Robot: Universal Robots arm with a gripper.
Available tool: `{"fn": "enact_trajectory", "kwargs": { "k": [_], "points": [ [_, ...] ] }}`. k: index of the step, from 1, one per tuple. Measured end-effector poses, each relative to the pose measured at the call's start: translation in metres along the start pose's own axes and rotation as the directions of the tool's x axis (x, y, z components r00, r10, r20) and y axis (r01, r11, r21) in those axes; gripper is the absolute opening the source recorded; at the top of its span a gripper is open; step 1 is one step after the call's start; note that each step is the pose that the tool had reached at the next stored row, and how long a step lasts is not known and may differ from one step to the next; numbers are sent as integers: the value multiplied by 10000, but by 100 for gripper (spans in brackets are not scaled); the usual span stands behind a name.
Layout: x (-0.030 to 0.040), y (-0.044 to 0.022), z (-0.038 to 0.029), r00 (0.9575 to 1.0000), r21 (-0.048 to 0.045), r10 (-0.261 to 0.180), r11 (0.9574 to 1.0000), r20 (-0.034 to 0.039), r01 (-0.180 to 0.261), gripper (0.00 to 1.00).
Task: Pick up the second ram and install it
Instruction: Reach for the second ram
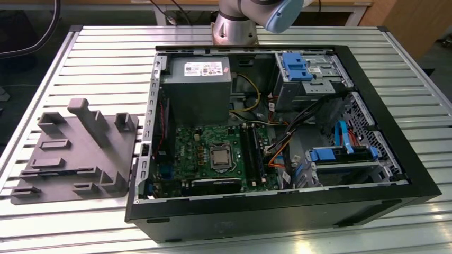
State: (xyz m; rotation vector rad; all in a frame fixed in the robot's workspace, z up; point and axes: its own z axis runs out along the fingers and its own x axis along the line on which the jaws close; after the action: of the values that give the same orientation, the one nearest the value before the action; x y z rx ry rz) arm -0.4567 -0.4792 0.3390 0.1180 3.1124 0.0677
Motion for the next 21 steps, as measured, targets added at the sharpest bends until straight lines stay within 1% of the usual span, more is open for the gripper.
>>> {"fn": "enact_trajectory", "kwargs": {
  "k": [10, 16, 21],
  "points": [
    [12, -20, 24, 10000, 0, 0, 10000, 0, 0, 11],
    [12, -22, 28, 10000, 1, 0, 10000, -1, 0, 11],
    [-19, -20, 31, 10000, 0, -1, 10000, -1, 1, 11]
  ]
}}
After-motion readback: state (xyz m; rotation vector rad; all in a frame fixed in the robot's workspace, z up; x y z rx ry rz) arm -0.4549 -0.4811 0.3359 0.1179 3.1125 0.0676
